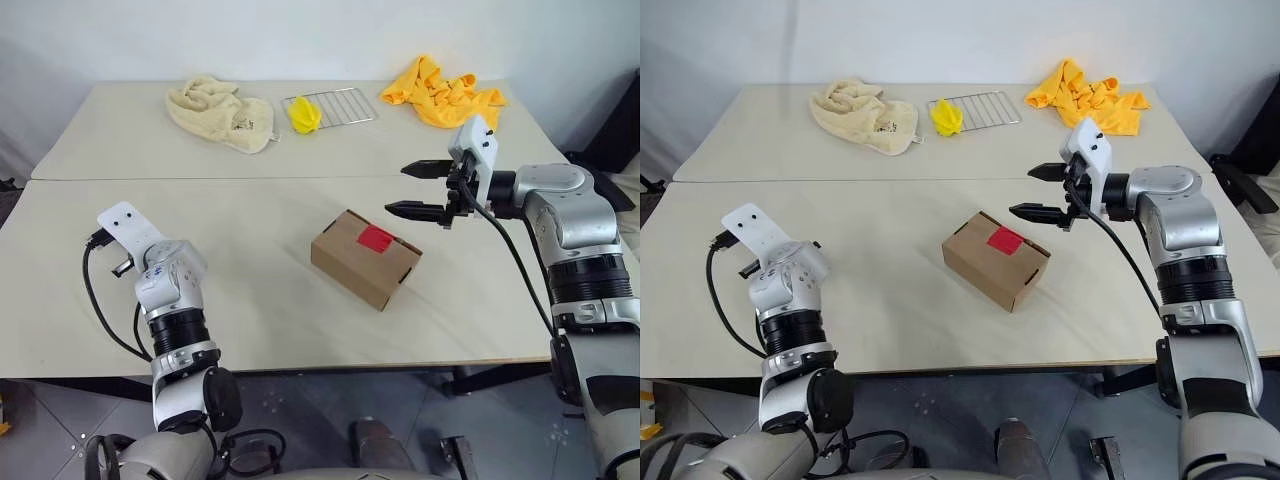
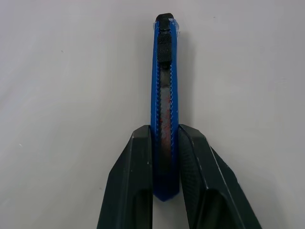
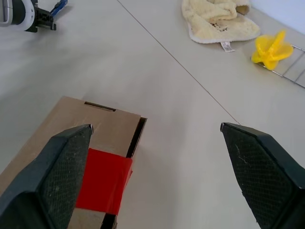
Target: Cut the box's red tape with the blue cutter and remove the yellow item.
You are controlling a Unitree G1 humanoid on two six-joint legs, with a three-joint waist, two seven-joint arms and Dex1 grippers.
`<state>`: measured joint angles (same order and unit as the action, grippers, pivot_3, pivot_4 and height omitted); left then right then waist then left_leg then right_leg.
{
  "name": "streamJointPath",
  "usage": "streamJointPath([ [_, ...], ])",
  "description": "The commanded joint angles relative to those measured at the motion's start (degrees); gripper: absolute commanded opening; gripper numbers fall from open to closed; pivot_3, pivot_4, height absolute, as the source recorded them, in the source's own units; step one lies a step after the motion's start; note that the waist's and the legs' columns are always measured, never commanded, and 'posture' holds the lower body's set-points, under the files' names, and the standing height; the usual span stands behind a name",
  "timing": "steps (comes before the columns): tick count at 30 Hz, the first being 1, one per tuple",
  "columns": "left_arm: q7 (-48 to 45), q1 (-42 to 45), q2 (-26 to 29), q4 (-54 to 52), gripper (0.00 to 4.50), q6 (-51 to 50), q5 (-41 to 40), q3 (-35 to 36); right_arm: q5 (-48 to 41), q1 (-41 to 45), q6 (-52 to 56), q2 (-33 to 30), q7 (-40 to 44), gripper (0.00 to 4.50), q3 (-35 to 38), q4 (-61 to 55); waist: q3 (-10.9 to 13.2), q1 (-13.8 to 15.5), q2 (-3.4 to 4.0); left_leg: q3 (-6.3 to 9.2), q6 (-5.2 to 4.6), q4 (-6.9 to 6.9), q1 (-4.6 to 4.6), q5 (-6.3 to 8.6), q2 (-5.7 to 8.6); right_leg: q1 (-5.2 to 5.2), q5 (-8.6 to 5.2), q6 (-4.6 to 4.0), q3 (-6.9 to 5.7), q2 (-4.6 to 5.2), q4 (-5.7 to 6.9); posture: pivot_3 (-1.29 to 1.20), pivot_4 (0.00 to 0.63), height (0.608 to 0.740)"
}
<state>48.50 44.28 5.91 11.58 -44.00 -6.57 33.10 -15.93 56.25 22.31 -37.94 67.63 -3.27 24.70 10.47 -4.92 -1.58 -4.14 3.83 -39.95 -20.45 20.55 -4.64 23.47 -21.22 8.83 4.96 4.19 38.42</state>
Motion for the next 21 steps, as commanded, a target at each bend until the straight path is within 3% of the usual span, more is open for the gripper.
streamJointPath([
  [1,-7.87,-2.18,3.76,-2.01,0.44,-5.12,-1.86,-1.45,-1.03,-0.49,0.02,-1.51,-0.60,4.50,2.82,-3.14,0.00,0.05,0.00,0.00,0.00,-0.01,0.00,0.00,0.00,0.00,0.00,0.00,-0.01,0.00,0.00,0.00,0.150,0.740],
  [3,-26.04,-5.09,11.95,-5.39,0.44,-10.32,-6.30,-8.77,-2.36,-1.93,2.28,-2.26,-1.13,4.50,4.24,-6.55,0.02,-0.15,0.03,0.00,0.01,0.00,0.00,-0.01,0.00,0.01,0.01,-0.01,0.01,-0.01,0.02,0.00,0.150,0.740],
  [5,-44.96,-11.23,21.35,-11.64,0.44,-7.80,-9.48,-17.04,-3.67,-4.02,4.66,-3.13,-1.44,4.50,5.24,-10.91,0.04,-0.28,0.06,0.03,0.11,0.11,0.00,-0.06,-0.02,0.09,0.01,-0.04,-0.02,-0.08,0.09,0.00,0.150,0.740],
  [7,-55.88,-16.14,27.21,-15.68,0.44,-4.29,-11.00,-20.80,-4.56,-5.70,6.46,-3.62,-1.92,4.50,5.68,-14.36,0.05,-0.20,0.08,0.03,0.17,0.26,-0.01,-0.09,-0.03,0.10,0.01,-0.06,-0.10,-0.06,0.02,0.00,0.150,0.740],
  [13,-82.16,-27.63,38.41,-19.24,0.44,7.85,-15.38,-21.76,-7.57,-9.85,12.07,-4.07,-4.92,4.50,6.51,-24.95,0.06,0.02,0.10,0.01,0.16,0.38,-0.04,-0.08,-0.05,0.03,0.02,-0.09,-0.28,0.00,-0.44,0.00,0.150,0.740],
  [17,-105.99,-34.80,43.94,-21.75,0.44,20.45,-20.39,-22.30,-10.18,-11.82,16.21,-3.56,-7.78,4.50,6.81,-32.66,0.09,0.07,0.14,-0.03,0.12,0.47,-0.08,-0.06,-0.05,0.06,0.03,-0.11,-0.28,0.01,-0.57,0.00,0.150,0.740],
  [21,-119.15,-37.17,48.46,-19.50,0.44,28.39,-19.09,-24.93,-12.95,-13.33,20.68,-3.36,-10.75,4.50,6.64,-39.75,0.11,0.11,0.17,-0.05,0.08,0.62,-0.06,-0.04,-0.05,0.08,0.03,-0.12,-0.27,-0.01,-0.63,0.00,0.150,0.740],
])
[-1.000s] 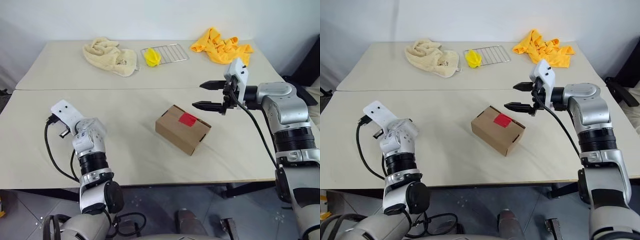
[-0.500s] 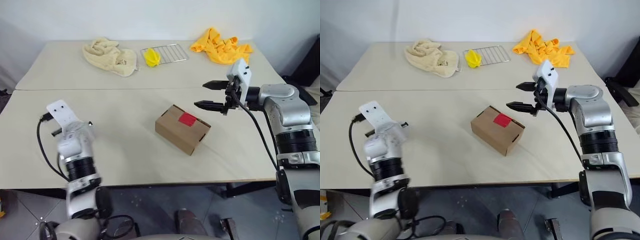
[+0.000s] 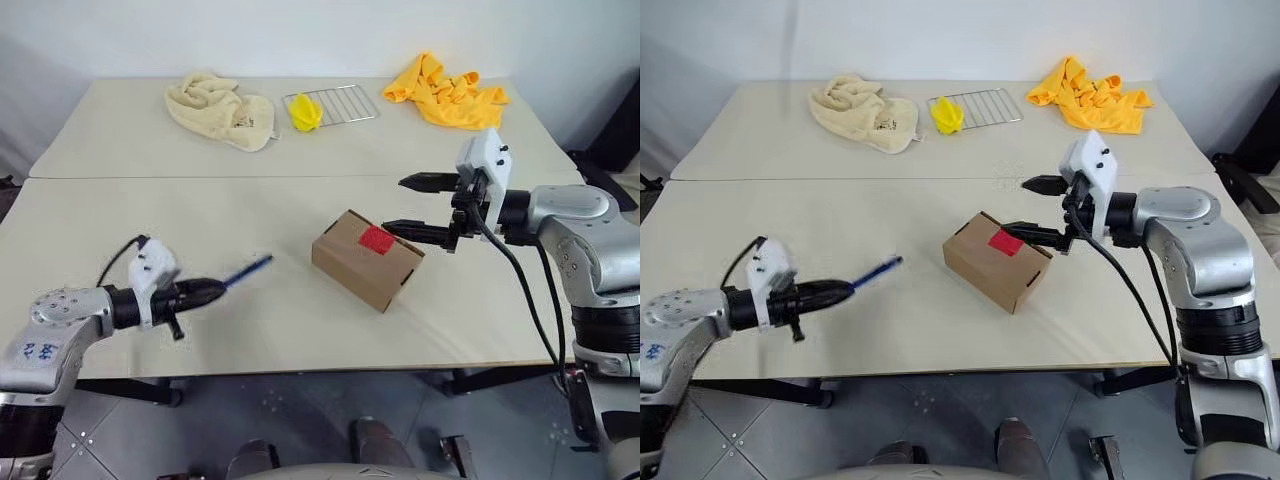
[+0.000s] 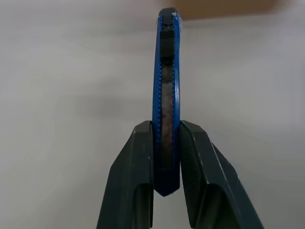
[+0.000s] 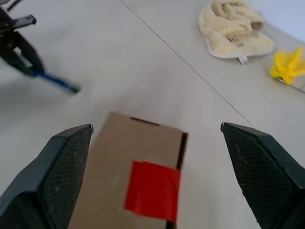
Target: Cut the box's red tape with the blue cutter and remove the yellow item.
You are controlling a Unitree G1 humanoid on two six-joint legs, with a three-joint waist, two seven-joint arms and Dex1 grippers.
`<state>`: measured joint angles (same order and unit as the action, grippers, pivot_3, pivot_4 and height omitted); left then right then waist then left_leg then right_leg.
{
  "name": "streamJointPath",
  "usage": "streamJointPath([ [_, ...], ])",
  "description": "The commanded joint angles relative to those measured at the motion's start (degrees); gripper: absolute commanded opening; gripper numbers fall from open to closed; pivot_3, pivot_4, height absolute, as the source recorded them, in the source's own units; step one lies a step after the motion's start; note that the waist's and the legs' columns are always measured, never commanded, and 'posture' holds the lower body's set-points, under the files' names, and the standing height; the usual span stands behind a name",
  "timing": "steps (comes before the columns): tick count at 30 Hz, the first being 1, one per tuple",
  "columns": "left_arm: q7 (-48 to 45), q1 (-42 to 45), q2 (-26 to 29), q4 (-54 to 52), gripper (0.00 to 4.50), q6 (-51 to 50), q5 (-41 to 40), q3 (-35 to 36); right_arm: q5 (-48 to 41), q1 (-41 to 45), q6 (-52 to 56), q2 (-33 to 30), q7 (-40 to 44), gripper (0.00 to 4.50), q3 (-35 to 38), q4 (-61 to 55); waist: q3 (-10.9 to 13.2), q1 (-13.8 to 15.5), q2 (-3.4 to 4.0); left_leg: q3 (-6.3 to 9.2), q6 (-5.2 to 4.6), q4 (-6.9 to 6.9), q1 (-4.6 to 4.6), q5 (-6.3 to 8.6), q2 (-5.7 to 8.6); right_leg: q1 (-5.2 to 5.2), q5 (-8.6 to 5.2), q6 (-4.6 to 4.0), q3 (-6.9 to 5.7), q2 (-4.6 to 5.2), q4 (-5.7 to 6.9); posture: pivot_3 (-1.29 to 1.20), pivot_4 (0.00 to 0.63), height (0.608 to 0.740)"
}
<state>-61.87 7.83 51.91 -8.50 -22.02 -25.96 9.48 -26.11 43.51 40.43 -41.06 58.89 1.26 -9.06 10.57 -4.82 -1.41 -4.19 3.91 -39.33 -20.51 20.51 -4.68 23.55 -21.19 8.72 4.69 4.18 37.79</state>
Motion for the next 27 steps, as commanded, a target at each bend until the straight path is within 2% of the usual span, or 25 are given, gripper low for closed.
streamJointPath([
  [1,-11.16,-0.57,3.16,1.84,0.44,9.08,1.41,-2.26,-3.30,-1.06,3.34,-0.21,-2.74,4.50,2.06,-7.55,0.00,0.02,0.00,0.00,-0.01,0.02,0.00,0.01,0.00,0.00,0.00,-0.01,0.01,-0.01,-0.02,0.00,0.150,0.740],
  [4,-14.97,1.56,3.98,6.27,0.44,16.85,5.90,-5.59,-4.35,-2.98,5.36,-0.45,-4.41,4.50,1.02,-11.90,0.00,0.13,0.00,-0.01,-0.10,0.04,0.00,0.05,0.02,-0.01,0.00,0.00,0.03,-0.02,-0.06,0.00,0.150,0.740],
  [9,-15.40,7.50,0.37,13.55,0.44,28.85,12.30,-10.46,-2.70,-8.67,6.87,-3.74,-4.24,4.50,-5.60,-20.89,0.00,0.39,0.00,-0.01,-0.21,0.05,-0.03,0.11,0.03,-0.02,0.01,0.00,0.04,-0.03,-0.16,0.00,0.150,0.740],
  [12,-14.93,10.00,-2.14,15.76,0.44,32.65,14.18,-12.36,-0.04,-10.92,5.82,-5.38,-5.25,4.50,-9.87,-24.57,0.00,0.33,0.00,-0.03,-0.26,0.05,-0.07,0.14,0.04,0.00,0.01,0.01,0.03,-0.01,-0.23,0.00,0.150,0.740],
  [18,-13.40,12.90,-4.79,15.84,0.44,32.78,17.04,-15.35,6.51,-10.52,8.54,-3.49,-11.82,4.50,-18.01,-27.47,0.00,-0.15,0.00,-0.05,-0.26,0.03,-0.03,0.14,0.01,0.07,0.01,0.02,0.05,-0.02,-0.09,0.00,0.150,0.740],
  [20,-12.98,12.88,-4.98,15.21,0.44,32.34,17.15,-15.69,6.39,-9.94,10.84,-3.10,-12.53,4.11,-19.18,-28.25,0.00,-0.05,0.00,-0.04,-0.26,0.03,0.00,0.14,0.02,0.06,0.02,0.02,0.05,-0.01,-0.06,0.00,0.150,0.740],
  [21,-12.74,12.35,-5.16,14.30,0.44,31.71,16.91,-15.80,5.03,-9.74,12.15,-1.56,-13.11,4.09,-19.04,-29.03,0.00,0.01,0.00,-0.04,-0.26,0.02,0.00,0.14,0.02,0.06,0.01,0.02,0.05,-0.01,-0.06,0.00,0.150,0.740],
  [22,-12.60,11.89,-5.29,13.58,0.44,31.24,16.70,-15.90,4.00,-9.62,13.17,-0.16,-13.73,3.68,-18.94,-29.63,0.00,0.04,0.00,-0.04,-0.26,-0.04,-0.01,0.14,0.02,0.05,0.01,0.02,0.06,0.00,-0.04,0.00,0.150,0.740],
  [24,-12.29,11.23,-5.41,12.57,0.44,30.69,16.61,-16.06,3.37,-9.44,14.26,1.15,-14.26,3.31,-19.19,-30.63,0.00,-0.01,0.00,-0.02,-0.26,-0.12,0.00,0.14,0.01,0.04,0.02,0.02,0.06,-0.01,0.04,0.00,0.150,0.740],
  [27,-11.72,10.92,-5.71,11.93,0.44,30.33,17.04,-16.46,5.24,-8.36,14.07,0.27,-13.08,2.22,-23.16,-31.11,0.00,0.02,0.00,-0.02,-0.26,-0.13,-0.01,0.14,0.01,0.03,0.02,0.02,0.05,0.01,0.03,0.00,0.150,0.740],
])
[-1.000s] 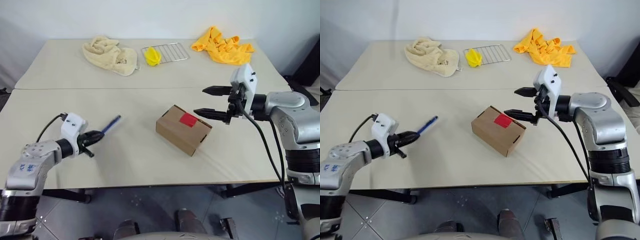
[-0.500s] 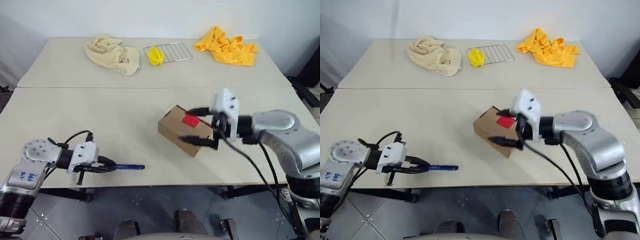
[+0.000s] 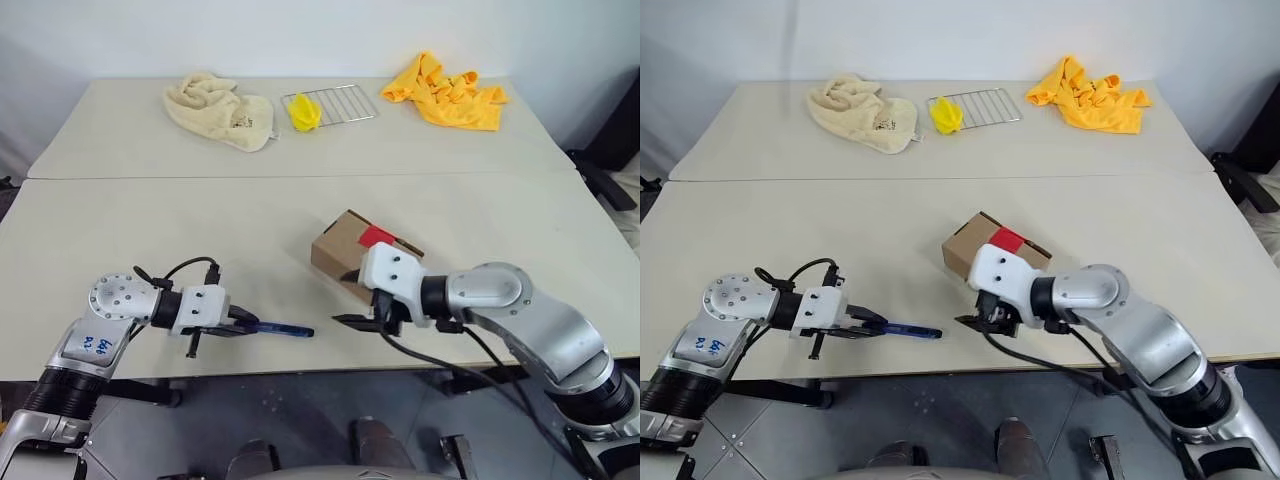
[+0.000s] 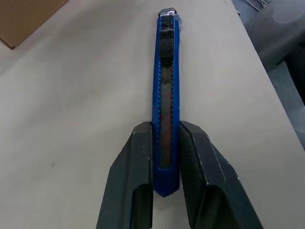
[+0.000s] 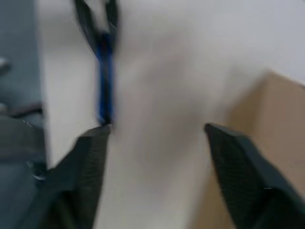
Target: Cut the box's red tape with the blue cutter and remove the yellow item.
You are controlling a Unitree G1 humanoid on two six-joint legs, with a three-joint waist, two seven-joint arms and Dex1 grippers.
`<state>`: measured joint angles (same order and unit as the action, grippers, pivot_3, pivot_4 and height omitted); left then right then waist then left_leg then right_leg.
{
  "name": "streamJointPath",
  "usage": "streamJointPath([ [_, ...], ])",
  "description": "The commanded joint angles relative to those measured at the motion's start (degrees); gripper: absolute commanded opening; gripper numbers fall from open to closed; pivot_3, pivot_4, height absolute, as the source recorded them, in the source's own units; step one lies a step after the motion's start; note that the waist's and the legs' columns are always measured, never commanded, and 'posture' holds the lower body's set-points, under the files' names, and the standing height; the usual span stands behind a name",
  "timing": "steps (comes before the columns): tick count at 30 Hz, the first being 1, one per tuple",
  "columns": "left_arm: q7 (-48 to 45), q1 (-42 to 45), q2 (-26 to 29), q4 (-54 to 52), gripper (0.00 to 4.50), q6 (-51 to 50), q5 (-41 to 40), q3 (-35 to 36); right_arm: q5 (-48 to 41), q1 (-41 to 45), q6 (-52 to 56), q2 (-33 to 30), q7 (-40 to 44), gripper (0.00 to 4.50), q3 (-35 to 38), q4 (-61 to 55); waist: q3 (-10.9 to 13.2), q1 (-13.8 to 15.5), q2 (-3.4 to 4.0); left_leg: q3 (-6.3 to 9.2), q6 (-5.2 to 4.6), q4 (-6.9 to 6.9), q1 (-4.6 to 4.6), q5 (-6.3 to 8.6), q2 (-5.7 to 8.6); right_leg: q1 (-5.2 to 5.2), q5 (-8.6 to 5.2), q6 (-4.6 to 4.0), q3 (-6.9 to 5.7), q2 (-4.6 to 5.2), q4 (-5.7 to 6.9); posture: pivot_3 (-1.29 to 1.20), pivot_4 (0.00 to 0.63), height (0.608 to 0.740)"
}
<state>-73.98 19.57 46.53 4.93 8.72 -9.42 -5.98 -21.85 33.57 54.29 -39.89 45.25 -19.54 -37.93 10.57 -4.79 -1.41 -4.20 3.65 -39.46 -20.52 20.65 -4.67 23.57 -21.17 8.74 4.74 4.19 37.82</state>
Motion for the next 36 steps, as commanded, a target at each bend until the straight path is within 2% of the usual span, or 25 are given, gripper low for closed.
streamJointPath([
  [1,0.56,-0.82,-0.46,-1.59,0.44,-0.46,0.61,-1.15,1.80,2.01,0.02,-1.23,0.69,1.93,-3.77,-2.11,0.00,0.03,0.00,0.00,-0.01,-0.04,0.00,0.00,0.00,-0.01,0.00,0.00,0.00,0.00,0.00,0.00,0.150,0.740],
  [5,0.91,-1.03,-0.63,-1.89,0.44,-0.63,0.80,-1.46,4.94,3.82,-1.42,-1.70,0.89,0.42,-8.15,-0.69,0.00,0.11,0.00,0.03,-0.05,-0.10,0.00,0.03,0.02,-0.05,0.00,0.00,-0.02,0.01,0.00,0.00,0.150,0.740],
  [6,0.98,-1.07,-0.67,-2.02,0.44,-0.74,0.84,-1.54,5.48,4.05,-1.84,-1.84,1.09,0.12,-8.75,-0.43,0.00,0.10,0.00,0.03,-0.06,-0.10,0.00,0.03,0.02,-0.05,0.00,0.00,-0.02,0.01,0.01,0.00,0.150,0.740],
  [7,1.04,-1.13,-0.67,-1.88,0.44,-0.62,1.01,-1.66,6.52,4.64,-2.41,-1.36,1.03,0.04,-10.05,0.44,0.00,0.08,0.00,0.03,-0.06,-0.10,0.00,0.03,0.02,-0.05,0.00,0.00,-0.02,0.01,0.01,0.00,0.150,0.740],
  [11,1.23,-0.93,-0.55,-1.41,0.44,-0.81,1.60,-2.23,11.50,6.16,-6.31,-0.13,1.36,0.04,-15.33,4.35,0.00,0.06,0.00,0.03,-0.06,-0.12,0.00,0.03,0.02,-0.05,0.00,0.00,-0.03,0.01,0.01,0.00,0.150,0.740],
  [18,2.13,-0.58,-0.46,-1.36,0.44,-1.40,2.99,-3.05,16.77,6.50,-11.85,2.66,2.68,0.04,-18.70,10.33,0.00,0.08,0.00,0.04,-0.06,-0.19,0.00,0.03,0.02,-0.08,0.00,0.00,-0.04,0.01,0.05,0.00,0.150,0.740],
  [28,3.46,-0.68,-0.50,-2.00,0.44,-2.83,4.04,-3.92,19.95,5.63,-16.39,5.48,5.61,0.04,-18.13,13.44,0.00,0.21,0.00,0.08,-0.06,-0.33,0.01,0.04,0.02,-0.17,0.01,0.02,-0.07,0.02,0.10,0.00,0.150,0.740],
  [36,3.50,-0.69,-0.35,-1.85,0.44,-2.78,4.69,-4.37,19.18,3.53,-17.97,7.00,7.38,0.04,-16.26,12.51,-0.01,0.23,0.00,0.11,-0.08,-0.40,0.02,0.05,0.02,-0.22,0.04,0.02,-0.10,0.02,0.13,0.00,0.150,0.740],
])
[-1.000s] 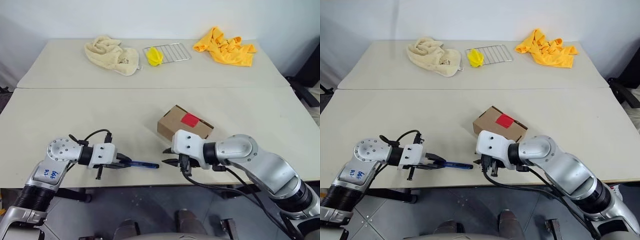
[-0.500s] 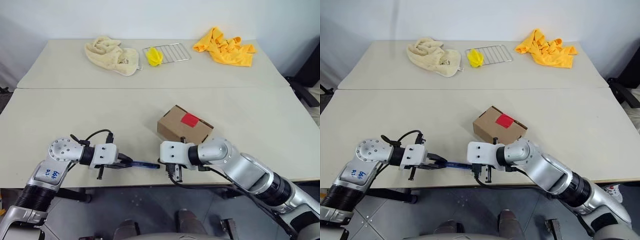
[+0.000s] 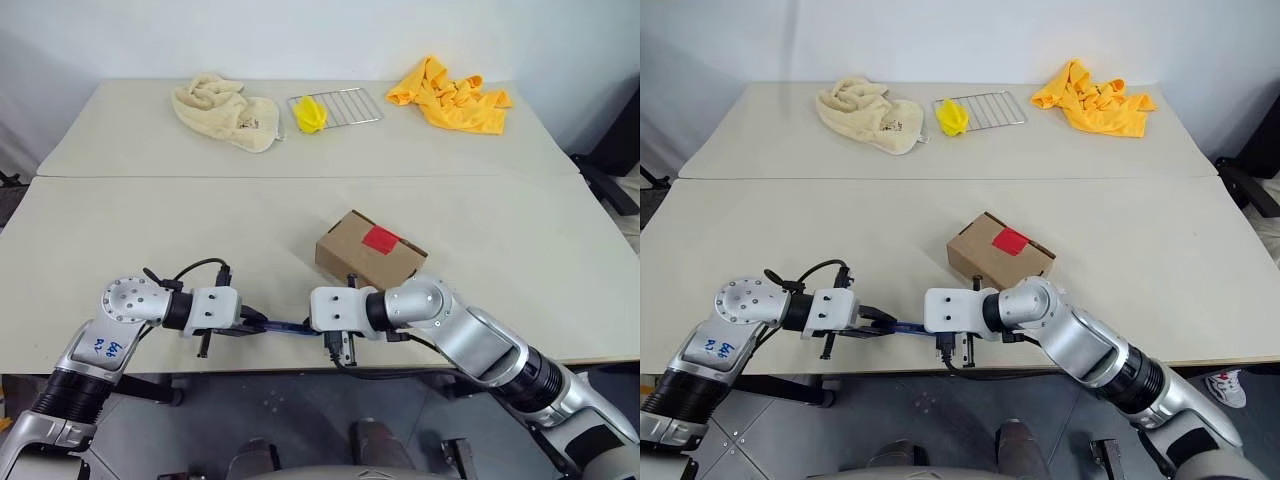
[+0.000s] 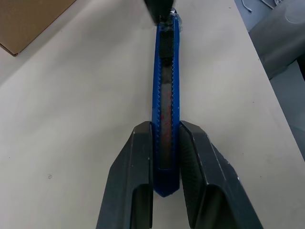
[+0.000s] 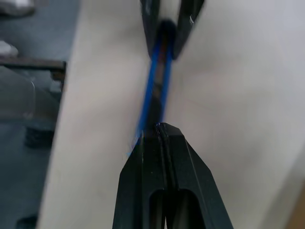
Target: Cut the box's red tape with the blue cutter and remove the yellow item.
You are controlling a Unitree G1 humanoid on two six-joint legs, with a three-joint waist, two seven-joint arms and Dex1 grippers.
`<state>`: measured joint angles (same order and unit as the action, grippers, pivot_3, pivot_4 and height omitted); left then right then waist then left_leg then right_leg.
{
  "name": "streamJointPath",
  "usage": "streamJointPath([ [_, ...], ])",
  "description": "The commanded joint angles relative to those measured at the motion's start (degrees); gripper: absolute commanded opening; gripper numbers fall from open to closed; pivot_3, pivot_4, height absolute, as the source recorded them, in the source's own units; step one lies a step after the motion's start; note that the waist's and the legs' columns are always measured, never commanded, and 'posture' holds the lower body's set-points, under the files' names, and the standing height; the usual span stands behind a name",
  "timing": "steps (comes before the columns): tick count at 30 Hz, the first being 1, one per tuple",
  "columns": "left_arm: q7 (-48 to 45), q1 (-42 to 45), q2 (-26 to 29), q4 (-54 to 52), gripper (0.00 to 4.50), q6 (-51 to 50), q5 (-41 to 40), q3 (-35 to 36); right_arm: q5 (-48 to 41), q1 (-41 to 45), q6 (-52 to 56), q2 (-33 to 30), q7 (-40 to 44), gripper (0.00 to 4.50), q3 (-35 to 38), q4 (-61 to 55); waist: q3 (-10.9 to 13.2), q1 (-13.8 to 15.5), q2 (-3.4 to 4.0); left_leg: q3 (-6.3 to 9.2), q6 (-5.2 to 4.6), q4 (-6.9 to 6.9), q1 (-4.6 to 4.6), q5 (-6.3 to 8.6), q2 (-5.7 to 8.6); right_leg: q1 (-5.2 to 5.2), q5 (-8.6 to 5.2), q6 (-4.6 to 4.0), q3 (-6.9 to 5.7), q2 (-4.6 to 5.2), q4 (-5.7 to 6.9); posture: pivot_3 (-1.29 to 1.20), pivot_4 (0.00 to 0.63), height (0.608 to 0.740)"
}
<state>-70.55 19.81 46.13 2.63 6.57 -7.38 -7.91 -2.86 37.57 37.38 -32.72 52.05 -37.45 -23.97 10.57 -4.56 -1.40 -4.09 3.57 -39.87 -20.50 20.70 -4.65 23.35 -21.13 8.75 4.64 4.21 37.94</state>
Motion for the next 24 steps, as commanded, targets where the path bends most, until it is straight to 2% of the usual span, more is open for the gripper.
streamJointPath([
  [1,0.06,-0.85,0.00,0.50,0.44,-0.62,2.68,-2.50,0.46,-0.74,-1.27,-0.37,0.75,0.04,1.53,-1.26,0.00,0.00,0.00,0.00,0.00,-0.01,0.00,0.00,0.00,0.00,0.01,0.00,0.00,0.00,0.00,0.00,0.150,0.740],
  [16,-0.51,-0.53,-0.10,0.03,0.44,-0.63,2.12,-2.47,5.27,-1.47,-7.96,1.14,0.57,0.04,0.98,6.97,0.00,-0.06,0.00,0.01,-0.09,-0.04,0.30,0.05,-0.01,-0.36,0.08,-0.03,-0.01,-0.02,-0.03,0.00,0.150,0.740],
  [24,-0.29,-0.40,-0.72,-1.06,0.44,-1.23,1.98,-2.79,6.90,-0.44,-10.61,6.26,0.20,0.04,-0.10,12.47,0.00,-0.17,0.00,0.02,-0.10,-0.06,0.38,0.05,-0.02,-0.46,0.09,-0.03,-0.02,-0.03,-0.03,0.00,0.150,0.740],
])
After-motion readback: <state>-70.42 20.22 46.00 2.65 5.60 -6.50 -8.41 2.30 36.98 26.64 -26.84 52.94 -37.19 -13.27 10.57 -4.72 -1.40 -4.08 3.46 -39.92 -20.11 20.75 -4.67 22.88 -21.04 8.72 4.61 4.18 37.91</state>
